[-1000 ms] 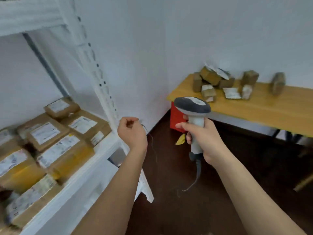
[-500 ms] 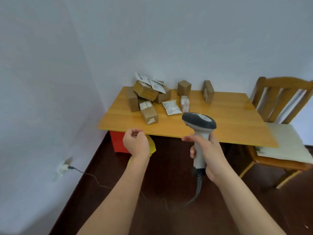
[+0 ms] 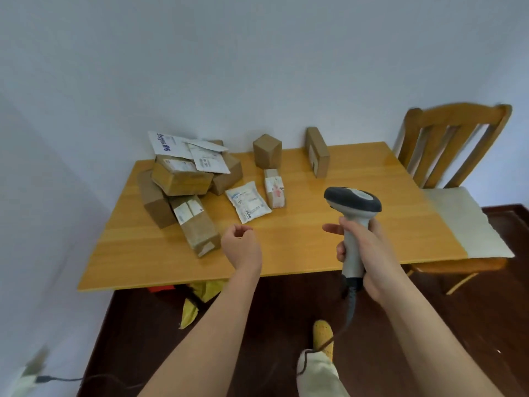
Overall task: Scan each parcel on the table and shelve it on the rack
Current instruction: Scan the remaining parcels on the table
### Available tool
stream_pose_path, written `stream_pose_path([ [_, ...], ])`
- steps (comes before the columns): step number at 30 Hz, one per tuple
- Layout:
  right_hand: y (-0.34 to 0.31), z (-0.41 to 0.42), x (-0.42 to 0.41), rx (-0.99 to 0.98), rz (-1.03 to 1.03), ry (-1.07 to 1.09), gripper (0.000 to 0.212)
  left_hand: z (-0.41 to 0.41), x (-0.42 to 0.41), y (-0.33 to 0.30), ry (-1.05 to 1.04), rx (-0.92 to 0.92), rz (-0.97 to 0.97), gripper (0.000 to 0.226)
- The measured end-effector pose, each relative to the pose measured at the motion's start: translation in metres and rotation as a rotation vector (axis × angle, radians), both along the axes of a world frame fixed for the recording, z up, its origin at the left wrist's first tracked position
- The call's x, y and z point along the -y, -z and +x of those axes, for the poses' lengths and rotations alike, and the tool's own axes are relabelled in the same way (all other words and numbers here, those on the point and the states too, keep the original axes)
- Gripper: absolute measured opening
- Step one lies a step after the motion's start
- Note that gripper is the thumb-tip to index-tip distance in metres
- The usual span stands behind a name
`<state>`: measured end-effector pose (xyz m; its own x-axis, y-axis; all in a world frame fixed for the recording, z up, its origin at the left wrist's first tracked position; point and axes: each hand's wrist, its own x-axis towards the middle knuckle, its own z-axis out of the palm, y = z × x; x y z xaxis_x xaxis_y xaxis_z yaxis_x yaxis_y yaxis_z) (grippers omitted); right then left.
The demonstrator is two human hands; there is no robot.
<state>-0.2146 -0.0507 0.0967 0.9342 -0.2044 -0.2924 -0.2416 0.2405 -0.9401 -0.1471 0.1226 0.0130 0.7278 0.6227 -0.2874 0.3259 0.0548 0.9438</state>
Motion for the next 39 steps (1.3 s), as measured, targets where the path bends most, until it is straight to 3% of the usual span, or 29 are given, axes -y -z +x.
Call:
stream_pose_path([
  [9,0.036,0.193,0.057,-0.082,0.005,-0.081,0.025,0.176,0.033,0.049,-0.054,-0.171,0.031,0.021],
  [13,0.046,0.257,0.079,-0.144,-0.046,-0.102,0.025,0.232,0.057,0.078,0.061,-0.297,0.063,0.015],
  [22,0.088,0.325,0.072,-0.282,-0.096,-0.132,0.021,0.302,0.068,0.137,0.346,-0.525,0.395,0.078],
  [28,0.111,0.344,0.062,-0.360,-0.139,-0.154,0.020,0.313,0.073,0.173,0.397,-0.576,0.333,0.108],
  [34,0.115,0.350,0.058,-0.389,-0.161,-0.163,0.020,0.316,0.069,0.185,0.364,-0.572,0.235,0.095],
  [39,0.110,0.356,0.056,-0.383,-0.149,-0.152,0.018,0.319,0.057,0.174,0.407,-0.531,-0.107,0.060],
])
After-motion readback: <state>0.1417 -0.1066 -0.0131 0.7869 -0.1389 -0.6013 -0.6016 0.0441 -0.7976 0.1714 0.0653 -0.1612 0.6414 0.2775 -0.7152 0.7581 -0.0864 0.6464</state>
